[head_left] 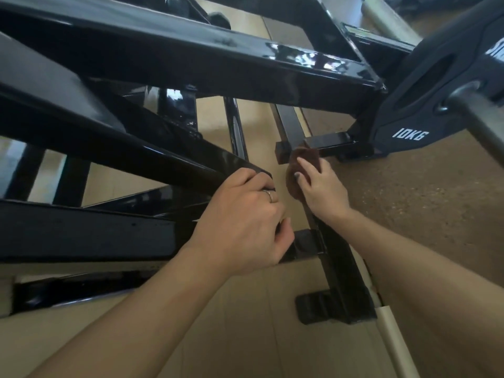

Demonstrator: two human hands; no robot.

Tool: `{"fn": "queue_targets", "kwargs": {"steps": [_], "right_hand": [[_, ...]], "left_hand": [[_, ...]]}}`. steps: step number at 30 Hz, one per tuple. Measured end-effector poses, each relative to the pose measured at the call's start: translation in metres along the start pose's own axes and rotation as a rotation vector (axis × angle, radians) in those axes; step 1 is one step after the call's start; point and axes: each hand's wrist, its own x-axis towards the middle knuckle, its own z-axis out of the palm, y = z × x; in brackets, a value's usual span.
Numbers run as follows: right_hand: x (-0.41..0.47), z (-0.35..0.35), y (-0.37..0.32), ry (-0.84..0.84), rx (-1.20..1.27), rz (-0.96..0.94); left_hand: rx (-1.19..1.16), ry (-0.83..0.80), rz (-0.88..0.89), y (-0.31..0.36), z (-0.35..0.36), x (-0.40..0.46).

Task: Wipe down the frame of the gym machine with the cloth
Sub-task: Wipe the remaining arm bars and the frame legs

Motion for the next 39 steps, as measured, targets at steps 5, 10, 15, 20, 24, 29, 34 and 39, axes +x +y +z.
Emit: {"fn": "queue_targets", "kwargs": {"steps": [5,10,15,20,24,29,34,39], "right_hand": [[-0.057,-0.002,0.016,0.022,-0.023,0.009],[0.015,0.003,0.003,0.029,-0.035,-0.014],[0.129,0.009,-0.021,0.028,-0.006,0.038],[0.158,0.006,-0.024,0.028,0.081,0.127],[0.112,0.005,-0.018,0.046,0.085,0.204],[-0.019,-0.006,0.008,-0.001,0.083,0.263],[-0.110,-0.018,0.020,-0.068,0.089,0.250],[-0.041,-0.009,0.009,0.000,-0.009,0.213]], "left_hand": [[-0.015,0.009,-0.010,0.000,0.002,0.000],[-0.009,-0.002,0.010,-0.002,0.004,0.000],[-0.002,0.025,0.025,-0.004,0.008,0.001],[0.005,0.035,0.034,-0.005,0.008,0.002],[0.006,0.018,0.017,-0.003,0.005,0.002],[-0.013,0.019,0.007,-0.001,0.002,0.001],[-0.001,0.017,0.015,-0.002,0.003,0.002],[0.001,0.019,0.026,-0.003,0.004,0.001]]}}
